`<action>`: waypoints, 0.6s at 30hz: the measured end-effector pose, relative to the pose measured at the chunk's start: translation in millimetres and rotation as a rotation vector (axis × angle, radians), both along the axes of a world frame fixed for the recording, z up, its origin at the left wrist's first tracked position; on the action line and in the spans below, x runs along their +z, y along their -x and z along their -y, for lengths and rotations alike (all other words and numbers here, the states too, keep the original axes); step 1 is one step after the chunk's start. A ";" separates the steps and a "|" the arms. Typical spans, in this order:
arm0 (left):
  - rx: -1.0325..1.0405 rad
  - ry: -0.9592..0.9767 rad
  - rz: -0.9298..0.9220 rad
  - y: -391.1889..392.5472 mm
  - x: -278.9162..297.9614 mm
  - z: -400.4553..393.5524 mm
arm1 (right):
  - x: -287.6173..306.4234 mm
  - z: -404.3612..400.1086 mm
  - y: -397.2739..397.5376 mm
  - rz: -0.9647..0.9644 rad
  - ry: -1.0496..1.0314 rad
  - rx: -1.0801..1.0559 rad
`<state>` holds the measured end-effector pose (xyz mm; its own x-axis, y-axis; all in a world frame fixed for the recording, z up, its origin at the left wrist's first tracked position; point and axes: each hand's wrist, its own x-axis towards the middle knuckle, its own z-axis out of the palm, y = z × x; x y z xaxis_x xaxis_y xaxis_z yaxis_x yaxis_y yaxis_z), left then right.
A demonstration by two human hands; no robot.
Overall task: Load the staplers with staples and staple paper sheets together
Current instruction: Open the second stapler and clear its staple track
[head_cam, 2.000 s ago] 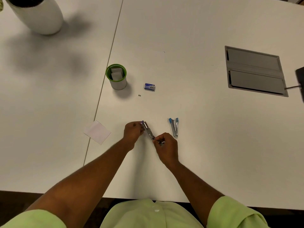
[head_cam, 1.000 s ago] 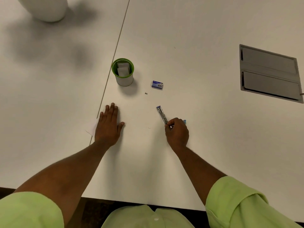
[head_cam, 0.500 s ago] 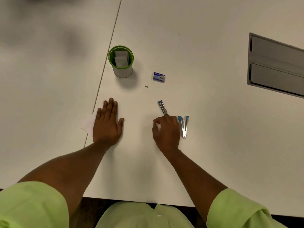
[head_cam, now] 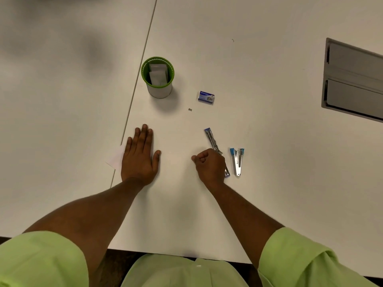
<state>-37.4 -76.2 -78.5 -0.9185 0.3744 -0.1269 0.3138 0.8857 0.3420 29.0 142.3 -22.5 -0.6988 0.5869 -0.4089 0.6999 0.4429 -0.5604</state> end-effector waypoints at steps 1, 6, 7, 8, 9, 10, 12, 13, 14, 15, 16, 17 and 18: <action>0.002 -0.007 0.001 -0.1 0.2 0.2 | 0.3 0.6 1.4 0.012 -0.001 0.011; 0.024 -0.036 0.009 0.0 1.6 0.3 | 3.3 3.0 2.3 0.001 0.021 0.012; 0.025 -0.043 0.008 0.1 1.6 0.5 | 3.7 3.3 1.6 -0.009 0.039 -0.002; 0.025 -0.047 0.006 0.6 1.5 0.8 | 3.6 3.5 0.6 -0.020 0.068 -0.028; 0.023 -0.046 0.007 1.1 1.2 0.9 | 4.0 3.8 -0.3 -0.038 0.120 -0.073; 0.020 -0.043 0.008 1.3 0.8 1.1 | 4.8 4.0 -0.8 -0.065 0.193 -0.134; 0.021 -0.038 0.008 1.1 0.1 1.1 | 6.9 3.8 -0.3 -0.128 0.353 -0.256; 0.022 -0.039 0.008 1.2 -0.3 0.9 | 7.9 3.0 0.5 -0.146 0.415 -0.299; 0.022 -0.040 0.009 1.3 -0.7 0.9 | 8.8 2.3 1.2 -0.148 0.451 -0.322; 0.021 -0.040 0.009 1.1 -1.0 1.1 | 9.4 1.5 1.6 -0.141 0.464 -0.326; 0.020 -0.039 0.008 1.0 -1.3 1.3 | 9.7 0.5 2.0 -0.132 0.469 -0.324; 0.019 -0.038 0.007 1.0 -1.5 1.3 | 9.8 -0.4 2.5 -0.121 0.466 -0.324; 0.019 -0.037 0.007 1.2 -1.6 1.3 | 9.1 -1.2 3.1 -0.115 0.457 -0.331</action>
